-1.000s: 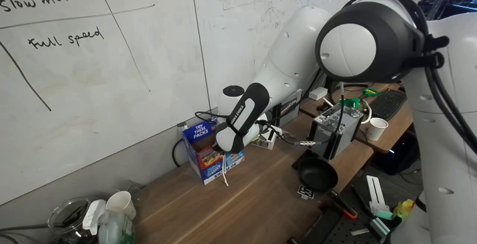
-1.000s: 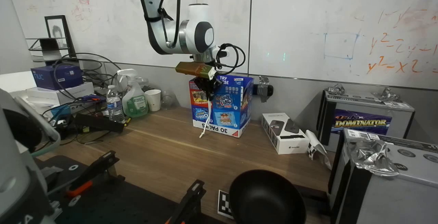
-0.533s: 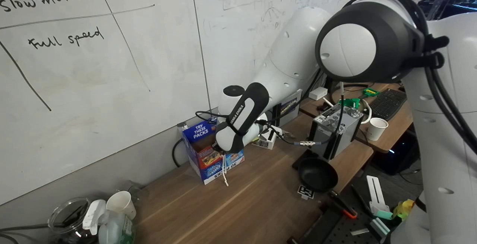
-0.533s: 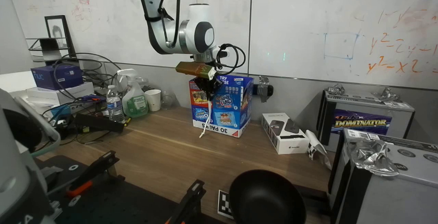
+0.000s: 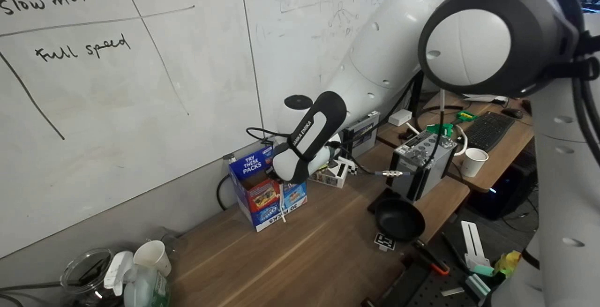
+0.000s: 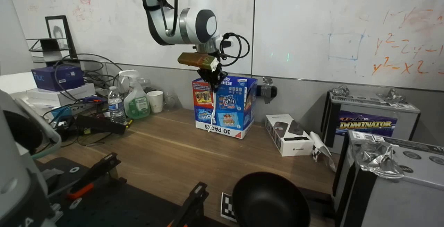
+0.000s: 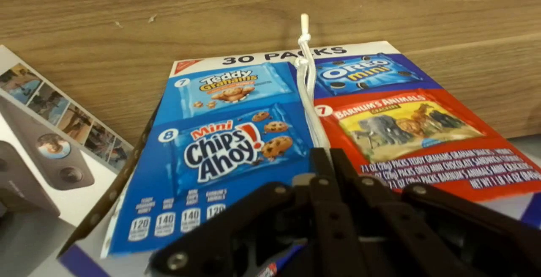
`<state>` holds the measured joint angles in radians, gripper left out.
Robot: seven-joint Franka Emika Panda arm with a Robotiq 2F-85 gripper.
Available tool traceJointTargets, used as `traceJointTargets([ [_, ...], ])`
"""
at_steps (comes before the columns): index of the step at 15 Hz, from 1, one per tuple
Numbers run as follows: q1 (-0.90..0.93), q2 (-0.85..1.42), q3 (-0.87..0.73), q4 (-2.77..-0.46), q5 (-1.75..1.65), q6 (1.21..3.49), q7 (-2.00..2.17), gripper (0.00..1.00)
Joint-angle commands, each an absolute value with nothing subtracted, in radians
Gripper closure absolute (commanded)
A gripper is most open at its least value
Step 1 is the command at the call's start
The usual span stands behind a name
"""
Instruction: Pick up the ropes from the table and put them in the box
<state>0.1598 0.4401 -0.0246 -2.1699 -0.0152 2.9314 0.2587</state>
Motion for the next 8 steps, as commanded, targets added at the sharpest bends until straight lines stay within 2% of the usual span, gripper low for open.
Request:
traceJointTargets([
  [1,0.254,0.285,-0.119,-2.266,-0.061,2.949,0.341,0.94],
  [8,0.439,0.141,-0.328,-2.212,-0.374,2.853,0.642,0.94],
])
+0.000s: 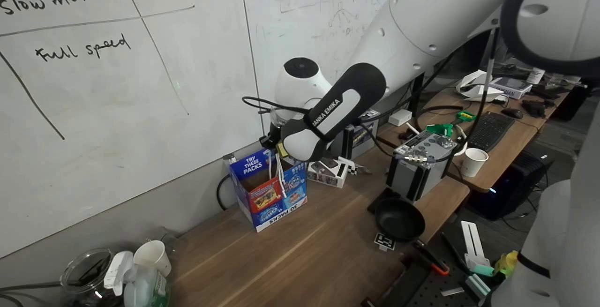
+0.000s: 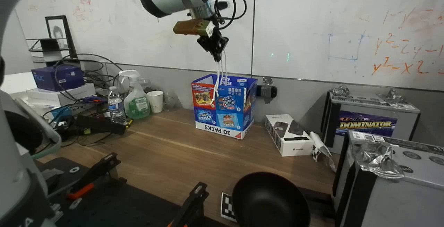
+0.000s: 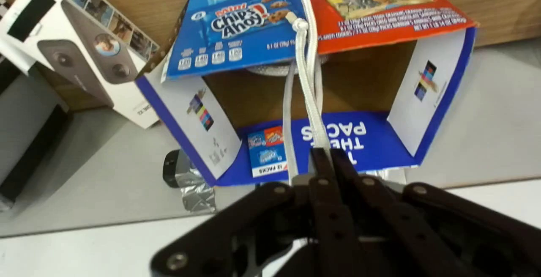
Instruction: Pick up the ropes from the table and put them in the box
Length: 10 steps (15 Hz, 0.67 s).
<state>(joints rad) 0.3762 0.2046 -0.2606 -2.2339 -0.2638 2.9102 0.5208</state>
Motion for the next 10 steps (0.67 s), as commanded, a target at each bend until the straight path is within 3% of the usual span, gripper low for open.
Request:
traceJointTargets([
  [1,0.446,0.134,-0.337,-2.193,-0.403,2.839,0.676,0.94],
  [8,0.44,0.198,-0.315,-2.032,-0.387,2.732,0.736,0.94],
  [10,0.334,0.224,-0.203,-2.004,-0.396,2.711,0.749,0.94],
])
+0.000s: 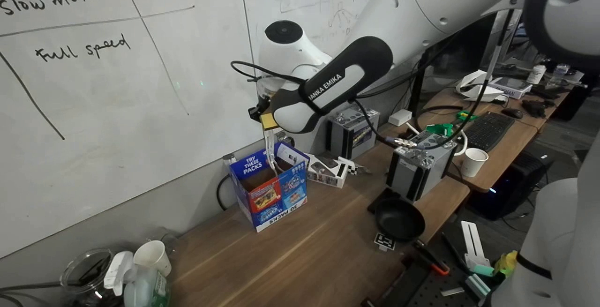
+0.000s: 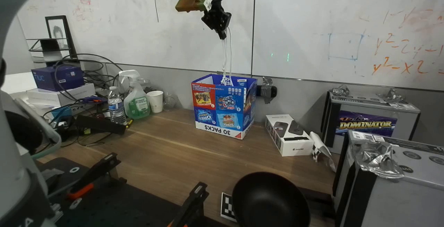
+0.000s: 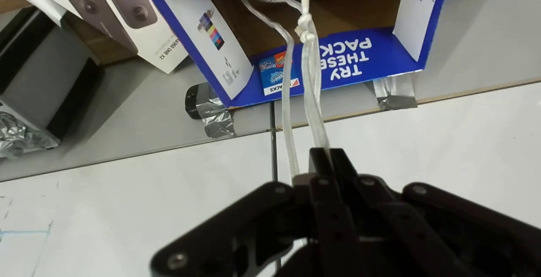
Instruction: Pick up the ropes from the table and put them in the box
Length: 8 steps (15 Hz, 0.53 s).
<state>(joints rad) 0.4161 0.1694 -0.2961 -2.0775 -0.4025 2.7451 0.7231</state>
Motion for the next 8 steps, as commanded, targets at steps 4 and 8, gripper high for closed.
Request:
traceJointTargets([
  [4,0.262,0.295,-0.121,-1.976,-0.317,2.69,0.702,0.92],
  [8,0.236,0.299,-0.081,-1.986,-0.247,2.577,0.665,0.58],
])
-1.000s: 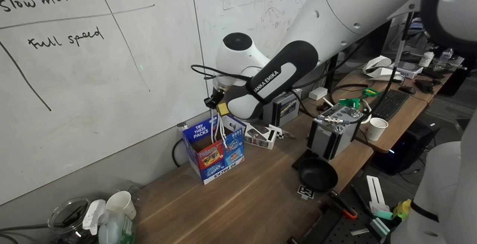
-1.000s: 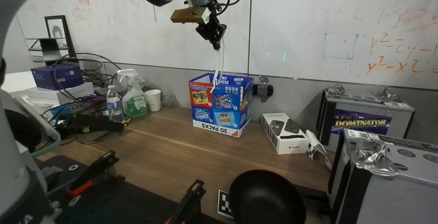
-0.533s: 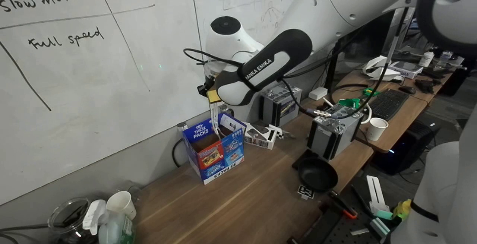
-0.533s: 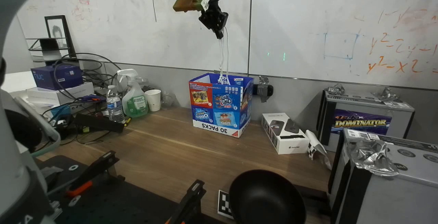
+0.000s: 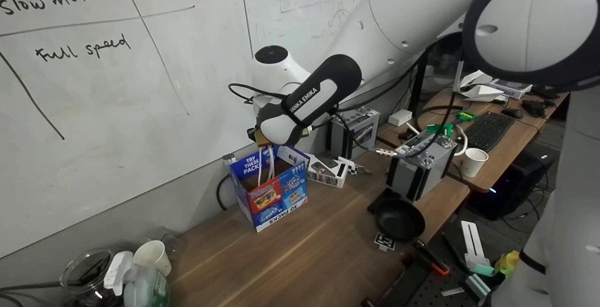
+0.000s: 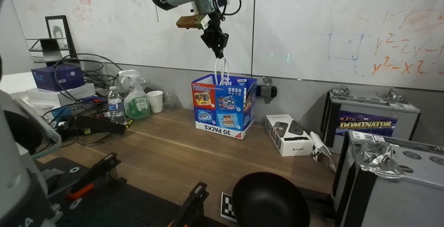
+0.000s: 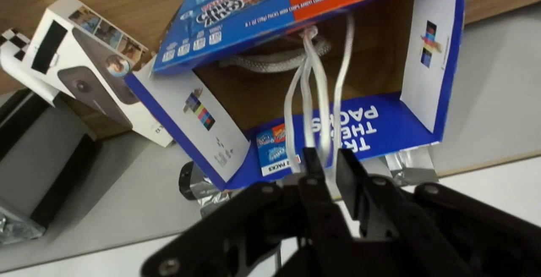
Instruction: Pick up the ropes from the table and put them in the box
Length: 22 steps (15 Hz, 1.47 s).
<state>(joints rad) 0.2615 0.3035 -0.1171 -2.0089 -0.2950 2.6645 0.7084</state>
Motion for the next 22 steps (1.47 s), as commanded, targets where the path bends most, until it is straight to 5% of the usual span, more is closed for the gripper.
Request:
traceJointTargets([
  [1,0.236,0.282,-0.076,-2.0,-0.245,2.537,0.661,0.49],
  [8,0.256,0.021,-0.009,-2.194,-0.32,2.248,0.724,0.01],
  [15,0.212,-0.305,0.121,-2.551,-0.278,2.234,0.616,0.0],
  [22,0.192,-0.423,0.055,-2.724,-0.057,2.429,0.198,0.0],
])
